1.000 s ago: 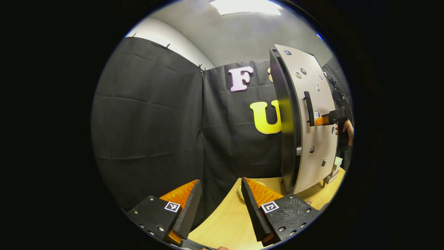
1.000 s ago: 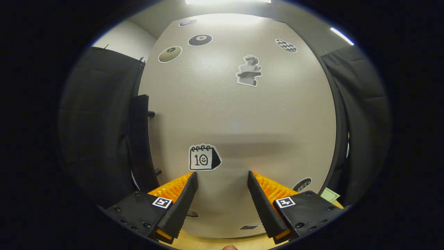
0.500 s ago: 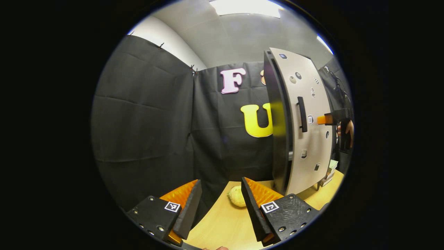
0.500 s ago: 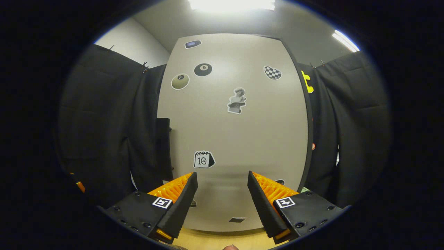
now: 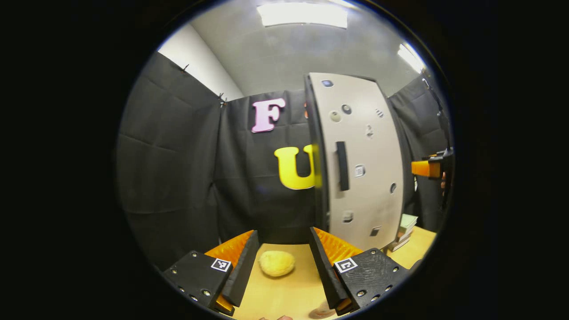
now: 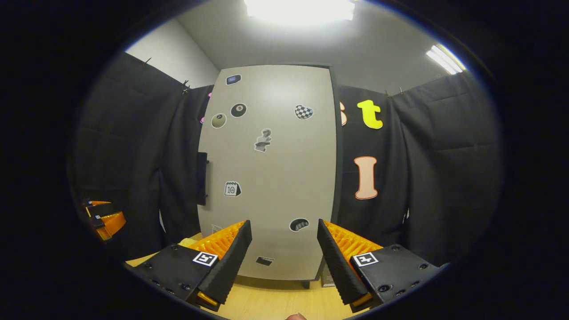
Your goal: Open the cabinet door with the right hand, grasp the bottle in the cabinet with the left hand and place it on the coaster, then close the cabinet door with the right hand.
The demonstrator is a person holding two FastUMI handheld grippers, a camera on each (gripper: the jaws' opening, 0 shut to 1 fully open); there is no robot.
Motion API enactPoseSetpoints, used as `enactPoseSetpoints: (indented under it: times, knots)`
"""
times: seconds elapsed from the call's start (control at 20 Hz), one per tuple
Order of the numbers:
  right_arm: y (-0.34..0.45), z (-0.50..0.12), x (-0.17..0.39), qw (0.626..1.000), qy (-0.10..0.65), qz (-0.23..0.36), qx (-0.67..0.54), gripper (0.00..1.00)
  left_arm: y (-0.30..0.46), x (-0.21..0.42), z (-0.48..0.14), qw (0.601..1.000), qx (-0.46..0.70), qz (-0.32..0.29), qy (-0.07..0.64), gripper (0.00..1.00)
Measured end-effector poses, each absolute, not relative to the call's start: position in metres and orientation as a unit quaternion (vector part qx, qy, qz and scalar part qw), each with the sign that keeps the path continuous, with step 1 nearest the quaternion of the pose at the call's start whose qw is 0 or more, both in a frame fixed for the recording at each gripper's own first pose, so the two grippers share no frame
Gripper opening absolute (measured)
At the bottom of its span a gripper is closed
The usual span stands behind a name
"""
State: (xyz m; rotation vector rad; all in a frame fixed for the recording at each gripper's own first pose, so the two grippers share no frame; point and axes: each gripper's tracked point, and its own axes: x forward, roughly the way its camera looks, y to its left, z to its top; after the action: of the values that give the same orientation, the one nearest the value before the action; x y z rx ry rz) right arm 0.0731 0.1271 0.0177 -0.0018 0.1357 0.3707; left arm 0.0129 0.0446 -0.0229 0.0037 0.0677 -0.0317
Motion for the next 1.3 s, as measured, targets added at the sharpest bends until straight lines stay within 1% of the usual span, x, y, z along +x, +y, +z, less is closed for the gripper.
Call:
enactPoseSetpoints:
  times: [0.05, 0.1, 0.2, 0.25, 0.3, 0.35, 0.4, 0.45, 0.5, 0.55, 0.65, 0.7, 0.8, 0.85, 0.9, 1.0, 1.05, 1.1, 1.15, 1.2, 1.25, 1.3]
  knots:
    - [0.114, 0.017, 0.071, 0.982, 0.070, 0.178, 0.000, 0.94, 0.033, 0.015, -0.021, 0.999, 0.001, -0.022, 0.032, 0.64]
    - [0.103, 0.015, 0.067, 0.982, 0.070, 0.176, 0.005, 0.94, 0.023, 0.016, -0.018, 0.999, 0.001, -0.028, 0.030, 0.66]
    - [0.082, 0.013, 0.062, 0.984, 0.068, 0.167, 0.007, 0.95, 0.005, 0.018, -0.011, 0.999, 0.002, -0.039, 0.026, 0.66]
    - [0.071, 0.010, 0.060, 0.985, 0.066, 0.158, 0.003, 0.93, -0.003, 0.018, -0.008, 0.999, 0.001, -0.043, 0.024, 0.66]
    - [0.060, 0.009, 0.059, 0.987, 0.067, 0.149, 0.000, 0.95, -0.010, 0.018, -0.006, 0.999, 0.001, -0.047, 0.022, 0.66]
    - [0.052, 0.007, 0.057, 0.987, 0.070, 0.143, 0.000, 0.93, -0.016, 0.019, -0.005, 0.999, 0.000, -0.050, 0.022, 0.66]
    - [0.046, 0.006, 0.055, 0.988, 0.073, 0.140, 0.003, 0.95, -0.022, 0.019, -0.004, 0.998, -0.001, -0.053, 0.023, 0.66]
    - [0.039, 0.006, 0.053, 0.988, 0.075, 0.135, 0.006, 0.95, -0.027, 0.020, -0.004, 0.998, -0.003, -0.056, 0.023, 0.64]
    - [0.032, 0.006, 0.051, 0.988, 0.074, 0.132, 0.009, 0.95, -0.031, 0.020, -0.003, 0.998, -0.005, -0.058, 0.023, 0.66]
    - [0.028, 0.006, 0.051, 0.989, 0.074, 0.130, 0.011, 0.93, -0.035, 0.019, -0.003, 0.998, -0.007, -0.060, 0.024, 0.66]
    - [0.025, 0.003, 0.050, 0.988, 0.077, 0.131, 0.017, 0.95, -0.039, 0.018, -0.001, 0.998, -0.008, -0.062, 0.024, 0.66]
    - [0.024, 0.002, 0.049, 0.988, 0.078, 0.133, 0.022, 0.93, -0.040, 0.019, -0.001, 0.998, -0.007, -0.061, 0.025, 0.66]
    - [0.021, -0.002, 0.050, 0.987, 0.082, 0.135, 0.023, 0.93, -0.042, 0.019, 0.000, 0.998, -0.007, -0.059, 0.026, 0.66]
    - [0.022, -0.004, 0.050, 0.987, 0.084, 0.137, 0.023, 0.95, -0.042, 0.016, -0.001, 0.998, -0.008, -0.058, 0.026, 0.66]
    - [0.023, -0.005, 0.050, 0.986, 0.085, 0.138, 0.023, 0.95, -0.041, 0.016, 0.000, 0.998, -0.008, -0.057, 0.027, 0.66]
    - [0.025, -0.006, 0.052, 0.986, 0.086, 0.143, 0.023, 0.95, -0.039, 0.016, 0.002, 0.998, -0.006, -0.053, 0.029, 0.66]
    - [0.022, -0.008, 0.051, 0.986, 0.085, 0.143, 0.023, 0.93, -0.040, 0.021, -0.005, 0.998, -0.006, -0.050, 0.030, 0.66]
    - [0.021, -0.009, 0.049, 0.986, 0.084, 0.143, 0.023, 0.93, -0.040, 0.023, -0.005, 0.998, -0.006, -0.048, 0.029, 0.66]
    - [0.021, -0.009, 0.048, 0.986, 0.083, 0.144, 0.022, 0.93, -0.043, 0.026, -0.006, 0.999, -0.005, -0.046, 0.028, 0.64]
    - [0.022, -0.009, 0.047, 0.986, 0.083, 0.144, 0.022, 0.93, -0.043, 0.026, -0.006, 0.999, -0.004, -0.044, 0.028, 0.66]
    - [0.023, -0.009, 0.048, 0.986, 0.082, 0.145, 0.022, 0.95, -0.044, 0.026, -0.006, 0.999, -0.003, -0.043, 0.027, 0.66]
    - [0.023, -0.009, 0.048, 0.986, 0.081, 0.144, 0.021, 0.93, -0.044, 0.026, -0.006, 0.999, -0.003, -0.041, 0.027, 0.66]
